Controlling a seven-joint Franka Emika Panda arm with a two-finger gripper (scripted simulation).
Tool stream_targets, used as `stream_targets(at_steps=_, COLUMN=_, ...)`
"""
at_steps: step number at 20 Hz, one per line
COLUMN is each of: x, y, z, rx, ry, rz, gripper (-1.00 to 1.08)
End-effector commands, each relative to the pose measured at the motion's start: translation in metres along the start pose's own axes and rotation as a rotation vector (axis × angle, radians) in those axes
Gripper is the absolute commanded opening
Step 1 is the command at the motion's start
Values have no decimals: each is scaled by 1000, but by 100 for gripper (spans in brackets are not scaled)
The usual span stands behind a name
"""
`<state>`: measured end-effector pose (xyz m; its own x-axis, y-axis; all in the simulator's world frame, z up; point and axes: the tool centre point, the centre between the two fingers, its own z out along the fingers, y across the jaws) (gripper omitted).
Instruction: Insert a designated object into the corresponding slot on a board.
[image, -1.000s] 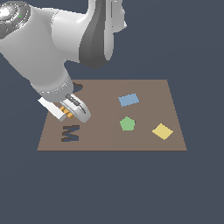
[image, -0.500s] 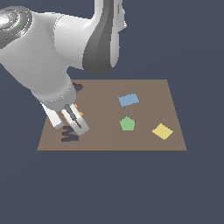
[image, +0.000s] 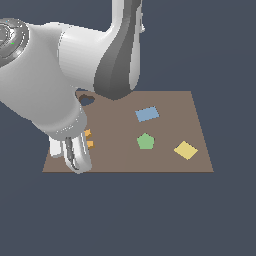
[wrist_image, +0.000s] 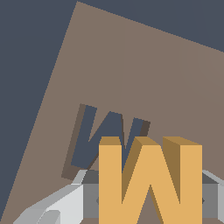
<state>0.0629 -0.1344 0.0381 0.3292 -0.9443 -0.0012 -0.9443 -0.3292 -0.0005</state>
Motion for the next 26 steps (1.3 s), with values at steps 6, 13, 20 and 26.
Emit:
stream_targets(at_steps=6, x=9, y=-17, z=-2, rx=0, ry=0, rz=162, gripper=-100)
stream_targets(at_steps=13, x=15, y=-24, z=-3, rx=0, ry=0, rz=242, gripper=-100)
stream_targets(at_steps=20, x=16, y=-25, z=-2, rx=-1, ry=0, rz=255, gripper=-100)
stream_targets(at_steps=26, x=17, y=-25, z=7, rx=-1, ry=-1, rz=259, gripper=-100)
